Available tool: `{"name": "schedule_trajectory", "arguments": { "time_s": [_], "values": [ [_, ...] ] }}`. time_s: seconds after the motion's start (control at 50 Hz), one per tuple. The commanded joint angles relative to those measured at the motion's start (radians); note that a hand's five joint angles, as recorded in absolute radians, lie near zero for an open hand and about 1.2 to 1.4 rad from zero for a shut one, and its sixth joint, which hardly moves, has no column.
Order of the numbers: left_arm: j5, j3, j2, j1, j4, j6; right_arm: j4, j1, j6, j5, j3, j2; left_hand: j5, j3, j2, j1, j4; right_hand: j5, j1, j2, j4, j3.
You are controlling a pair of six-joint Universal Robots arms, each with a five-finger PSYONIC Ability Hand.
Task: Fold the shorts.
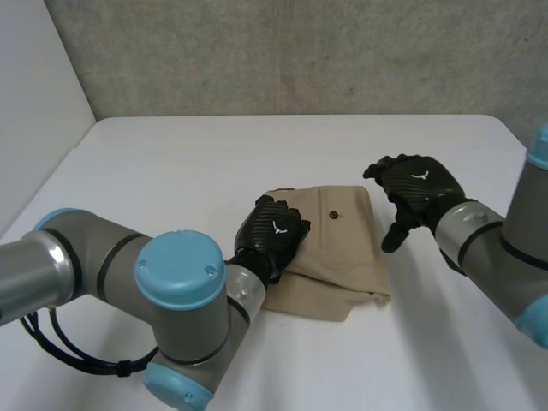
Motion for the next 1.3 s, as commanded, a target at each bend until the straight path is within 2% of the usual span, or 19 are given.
{"name": "schedule_trajectory", "arguments": {
  "time_s": [0.02, 0.1, 0.18, 0.2, 0.24, 0.26, 0.28, 0.4, 0.5, 0.58, 0.74, 0.9, 1.06, 1.16, 1.3],
  "values": [
    [-0.031, -0.050, 0.033, 0.006, -0.006, 0.062, 0.123, 0.030, 0.099, -0.051, -0.127, 0.119, 0.256, 0.210, 0.205, 0.340, 0.198, -0.061, -0.028, -0.041, -0.058, -0.039],
    [-0.037, -0.068, 0.027, 0.008, -0.006, 0.062, 0.126, 0.053, 0.108, -0.054, -0.162, 0.199, 0.256, 0.210, 0.205, 0.340, 0.198, -0.061, -0.028, -0.041, -0.058, -0.039],
    [-0.043, -0.080, 0.024, 0.006, -0.009, 0.062, 0.105, 0.060, 0.101, -0.050, -0.185, 0.271, -0.177, -0.223, -0.228, -0.093, -0.235, -0.061, -0.028, -0.041, -0.058, -0.039],
    [-0.047, -0.080, 0.027, 0.005, -0.009, 0.061, 0.097, 0.060, 0.098, -0.050, -0.188, 0.283, -0.434, -0.480, -0.485, -0.350, -0.492, -0.061, -0.028, -0.041, -0.058, -0.039],
    [-0.055, -0.077, 0.036, 0.006, -0.010, 0.056, 0.079, 0.060, 0.092, -0.045, -0.195, 0.305, -0.781, -0.827, -0.832, -0.697, -0.839, -0.061, -0.028, -0.041, -0.058, -0.039],
    [-0.060, -0.073, 0.038, 0.006, -0.010, 0.056, 0.066, 0.060, 0.089, -0.041, -0.196, 0.317, -0.922, -0.969, -0.973, -0.838, -0.981, -0.061, -0.028, -0.041, -0.058, -0.039],
    [-0.073, -0.063, 0.049, 0.008, -0.010, 0.051, 0.063, 0.060, 0.087, -0.038, -0.196, 0.322, -0.962, -1.008, -1.012, -0.878, -1.020, -0.061, -0.028, -0.041, -0.058, -0.039],
    [-0.081, -0.014, 0.121, 0.031, -0.007, 0.008, 0.056, 0.060, 0.062, -0.030, -0.184, 0.314, -0.966, -1.012, -1.016, -0.882, -1.024, -0.061, -0.028, -0.041, -0.058, -0.039],
    [-0.016, 0.070, 0.112, 0.028, -0.030, -0.171, 0.043, 0.068, 0.061, -0.030, -0.167, 0.302, -0.942, -0.988, -0.992, -0.858, -1.000, -0.061, -0.028, -0.041, -0.058, -0.039],
    [0.041, 0.128, 0.032, 0.035, -0.111, -0.238, 0.027, 0.073, 0.059, -0.030, -0.149, 0.288, -0.930, -0.976, -0.981, -0.846, -0.988, -0.061, -0.028, -0.041, -0.058, -0.039],
    [0.037, 0.266, -0.126, 0.041, -0.246, -0.245, 0.010, 0.073, 0.058, -0.028, -0.127, 0.274, -0.921, -0.967, -0.972, -0.837, -0.979, -0.061, -0.028, -0.041, -0.058, -0.039],
    [-0.014, 0.300, -0.177, 0.094, -0.329, -0.240, 0.008, 0.071, 0.055, -0.022, -0.122, 0.271, -0.918, -0.964, -0.969, -0.834, -0.976, -0.061, -0.028, -0.041, -0.058, -0.039],
    [-0.015, 0.303, -0.175, 0.081, -0.369, -0.240, 0.013, 0.074, -0.019, 0.036, -0.126, 0.280, -0.915, -0.961, -0.966, -0.831, -0.973, -0.061, -0.028, -0.041, -0.058, -0.039],
    [-0.017, 0.311, -0.162, 0.066, -0.377, -0.245, 0.014, 0.077, -0.040, 0.044, -0.127, 0.268, -0.918, -0.964, -0.969, -0.834, -0.976, -0.061, -0.028, -0.041, -0.058, -0.039],
    [-0.020, 0.286, 0.002, 0.068, -0.380, -0.262, -0.001, 0.073, -0.025, 0.051, -0.133, 0.135, -0.918, -0.964, -0.969, -0.834, -0.976, -0.061, -0.028, -0.041, -0.058, -0.039]
  ]
}}
